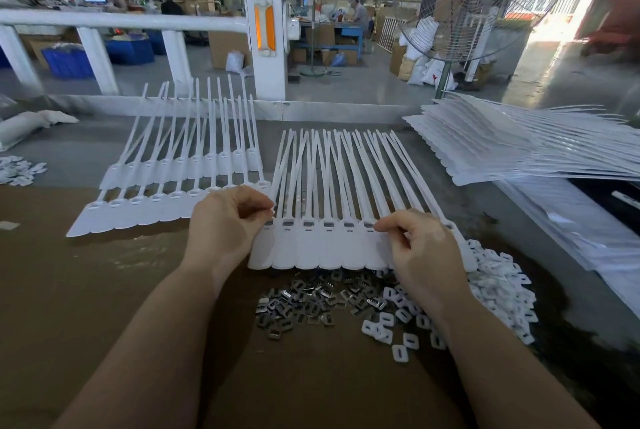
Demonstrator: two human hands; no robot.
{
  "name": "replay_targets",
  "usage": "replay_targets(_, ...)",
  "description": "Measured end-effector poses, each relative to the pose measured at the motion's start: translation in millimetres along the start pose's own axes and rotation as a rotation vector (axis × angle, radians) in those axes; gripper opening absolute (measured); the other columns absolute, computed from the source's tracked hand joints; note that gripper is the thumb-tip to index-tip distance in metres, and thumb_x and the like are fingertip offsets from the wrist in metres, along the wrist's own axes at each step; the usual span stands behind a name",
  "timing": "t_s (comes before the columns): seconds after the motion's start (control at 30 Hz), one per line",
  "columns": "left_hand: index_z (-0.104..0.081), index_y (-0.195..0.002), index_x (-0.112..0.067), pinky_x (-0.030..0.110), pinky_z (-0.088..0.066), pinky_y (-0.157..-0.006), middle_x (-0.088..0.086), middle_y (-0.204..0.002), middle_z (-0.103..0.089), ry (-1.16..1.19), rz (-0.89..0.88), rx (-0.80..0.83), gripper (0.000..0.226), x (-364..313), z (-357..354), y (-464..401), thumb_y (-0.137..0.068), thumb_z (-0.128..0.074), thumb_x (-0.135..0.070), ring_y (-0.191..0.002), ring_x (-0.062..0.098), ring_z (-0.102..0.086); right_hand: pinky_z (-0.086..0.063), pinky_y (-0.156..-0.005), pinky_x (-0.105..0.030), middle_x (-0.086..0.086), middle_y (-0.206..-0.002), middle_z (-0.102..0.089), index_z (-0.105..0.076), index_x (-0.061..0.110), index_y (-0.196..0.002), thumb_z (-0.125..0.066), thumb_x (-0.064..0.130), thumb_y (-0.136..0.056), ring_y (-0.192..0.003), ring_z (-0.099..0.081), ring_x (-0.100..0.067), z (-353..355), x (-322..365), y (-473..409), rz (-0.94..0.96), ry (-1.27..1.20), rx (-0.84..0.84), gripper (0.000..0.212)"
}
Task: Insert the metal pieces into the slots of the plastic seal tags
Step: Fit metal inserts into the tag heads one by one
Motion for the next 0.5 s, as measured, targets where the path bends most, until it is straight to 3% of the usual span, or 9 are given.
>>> replay_targets(0.13, -0.069, -0.079, -0.028, -0.001, -0.040, -0.068, -0.014, -0.080, -0.070, -0.082, -0.073, 0.043, 0.021, -4.1, 2.1, 1.7, -0.080, -0.071, -0.007, -0.078, -0.008, -0.061, -0.046, -0.077, -0.026, 0.001, -0.085, -0.068, -0.071, 0.010, -0.086, -0.055, -0.003, -0.086, -0.082, -0.058, -0.013, 0.7, 0.4, -0.2, 0.010, 0.008, 0.001, 0.021)
replay_targets(0.33, -0.070, -0.077, -0.025, 0.000, -0.043, -0.066, -0.014, -0.075, -0.067, -0.174, -0.146, 0.101, 0.021, -10.2, 3.6, 4.9, -0.080, -0.070, -0.004, -0.074, -0.001, -0.062, -0.044, -0.079, -0.024, 0.002, -0.086, -0.067, -0.071, 0.010, -0.086, -0.056, -0.003, -0.086, -0.084, -0.057, -0.012, 1.1, 1.1, -0.2, 0.003, 0.024, 0.005, 0.020)
replay_targets(0.5, -0.069, -0.079, -0.023, -0.005, -0.038, -0.066, -0.016, -0.073, -0.063, -0.229, -0.163, 0.141, 0.022, -12.6, 2.0, 6.2, -0.081, -0.067, -0.001, -0.073, -0.005, -0.058, -0.046, -0.079, -0.026, 0.001, -0.087, -0.068, -0.071, 0.010, -0.086, -0.055, -0.002, -0.086, -0.083, -0.057, -0.014, 0.8, 1.7, 0.1, -0.001, 0.027, 0.017, 0.021)
Point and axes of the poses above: each hand's wrist, its own y-axis away from the middle knuckle, its own z-axis out of the back of the hand, x = y × z, the point moved 6 cm from there along -y, towards the middle knuckle
